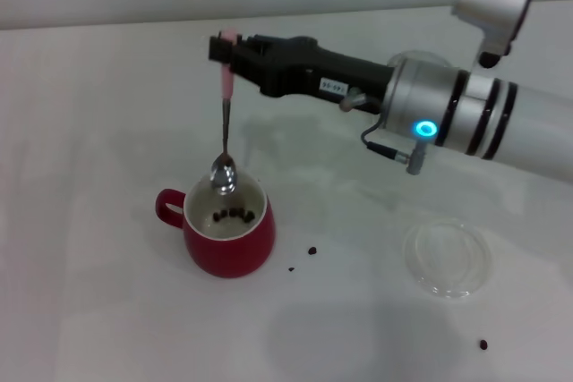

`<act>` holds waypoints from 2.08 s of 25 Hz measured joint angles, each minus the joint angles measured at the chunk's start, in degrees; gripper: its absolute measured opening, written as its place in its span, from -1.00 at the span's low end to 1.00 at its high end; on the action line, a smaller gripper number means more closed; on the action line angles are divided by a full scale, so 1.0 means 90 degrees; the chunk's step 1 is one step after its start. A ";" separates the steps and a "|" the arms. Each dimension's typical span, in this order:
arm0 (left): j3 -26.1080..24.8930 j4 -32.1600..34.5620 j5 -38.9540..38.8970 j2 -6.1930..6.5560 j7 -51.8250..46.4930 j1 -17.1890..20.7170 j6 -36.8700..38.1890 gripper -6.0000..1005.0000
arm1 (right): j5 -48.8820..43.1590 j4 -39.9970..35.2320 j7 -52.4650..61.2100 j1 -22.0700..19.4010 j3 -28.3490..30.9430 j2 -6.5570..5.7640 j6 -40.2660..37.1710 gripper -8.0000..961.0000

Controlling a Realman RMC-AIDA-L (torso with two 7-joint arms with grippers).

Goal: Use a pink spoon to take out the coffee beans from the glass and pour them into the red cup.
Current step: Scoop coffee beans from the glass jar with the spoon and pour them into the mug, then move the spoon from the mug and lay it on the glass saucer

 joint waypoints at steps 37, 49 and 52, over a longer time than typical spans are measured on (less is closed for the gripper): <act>0.0000 -0.0005 -0.0155 0.0014 0.0000 -0.0186 -0.0167 0.57 | -0.0816 0.3804 -0.0017 -0.0827 0.2842 -0.1265 -0.3057 -0.38; 0.0005 0.0044 -0.0126 0.0010 0.0000 -0.0231 -0.0168 0.57 | -0.1519 0.3801 0.0129 -0.0784 0.2834 -0.1250 -0.2995 -0.36; 0.0014 0.0048 -0.0119 0.0010 0.0000 -0.0248 -0.0168 0.57 | -0.1733 0.3789 0.0177 -0.0722 0.2833 -0.1268 -0.3010 -0.35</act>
